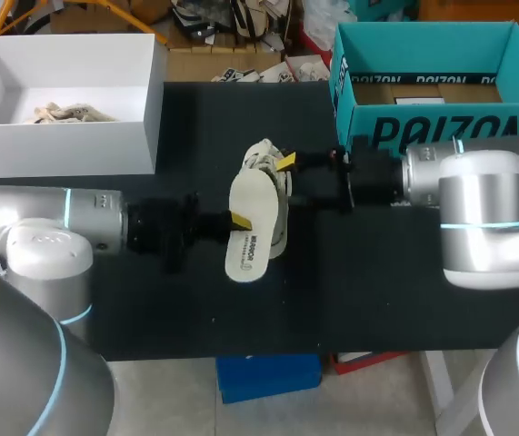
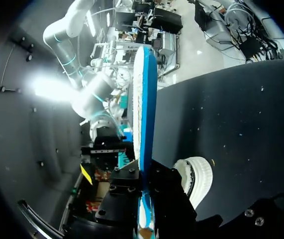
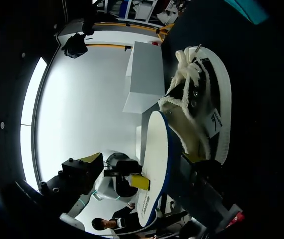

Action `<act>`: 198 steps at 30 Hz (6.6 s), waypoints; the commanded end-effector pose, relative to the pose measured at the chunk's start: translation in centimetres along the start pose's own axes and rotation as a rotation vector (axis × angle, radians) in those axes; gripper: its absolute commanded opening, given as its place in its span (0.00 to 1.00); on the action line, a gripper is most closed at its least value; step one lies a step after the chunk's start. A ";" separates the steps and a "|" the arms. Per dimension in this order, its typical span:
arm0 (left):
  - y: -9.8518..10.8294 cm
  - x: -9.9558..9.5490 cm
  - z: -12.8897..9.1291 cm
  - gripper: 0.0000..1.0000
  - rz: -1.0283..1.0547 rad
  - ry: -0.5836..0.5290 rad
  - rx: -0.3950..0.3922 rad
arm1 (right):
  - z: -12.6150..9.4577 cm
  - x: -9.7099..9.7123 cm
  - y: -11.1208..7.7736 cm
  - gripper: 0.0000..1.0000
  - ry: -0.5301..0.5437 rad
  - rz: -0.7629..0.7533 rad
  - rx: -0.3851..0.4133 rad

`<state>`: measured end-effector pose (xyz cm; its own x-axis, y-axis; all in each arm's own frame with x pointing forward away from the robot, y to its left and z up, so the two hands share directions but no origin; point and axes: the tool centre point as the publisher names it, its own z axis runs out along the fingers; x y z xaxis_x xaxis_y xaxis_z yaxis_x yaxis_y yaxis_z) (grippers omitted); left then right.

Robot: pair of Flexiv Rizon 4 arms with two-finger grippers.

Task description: Take the shoe out of the shoebox, open the shoe tongue, remove and reinsert the insole, then place the shoe into the shoebox

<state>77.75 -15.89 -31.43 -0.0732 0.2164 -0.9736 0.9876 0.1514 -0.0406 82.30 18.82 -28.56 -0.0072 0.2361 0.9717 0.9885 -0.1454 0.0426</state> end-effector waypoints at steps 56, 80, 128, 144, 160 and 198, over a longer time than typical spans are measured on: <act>-0.9 1.7 -0.7 0.00 -0.040 0.489 0.273 | -7.2 4.6 -10.4 1.00 -0.152 0.017 -0.306; 3.6 4.3 2.9 0.00 -0.035 0.585 0.294 | -7.2 4.6 -10.4 1.00 -0.152 0.017 -0.306; 8.3 4.4 5.8 0.95 -0.024 0.563 0.170 | -7.2 4.6 -10.4 1.00 -0.152 0.017 -0.306; 5.1 2.5 3.6 0.55 0.035 0.515 0.188 | -7.2 4.6 -10.4 1.00 -0.152 0.017 -0.306; 3.3 3.4 2.9 0.00 -0.002 0.547 0.240 | -7.2 4.6 -10.4 1.00 -0.152 0.017 -0.306; 7.3 4.6 5.4 0.00 -0.001 0.570 0.177 | -7.2 4.6 -10.4 1.00 -0.152 0.017 -0.306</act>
<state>84.69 -18.48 -37.07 -0.0871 0.7058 -0.7030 0.9926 0.0011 -0.1218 70.88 14.46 -22.92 0.0518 0.3658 0.9293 0.8970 -0.4260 0.1177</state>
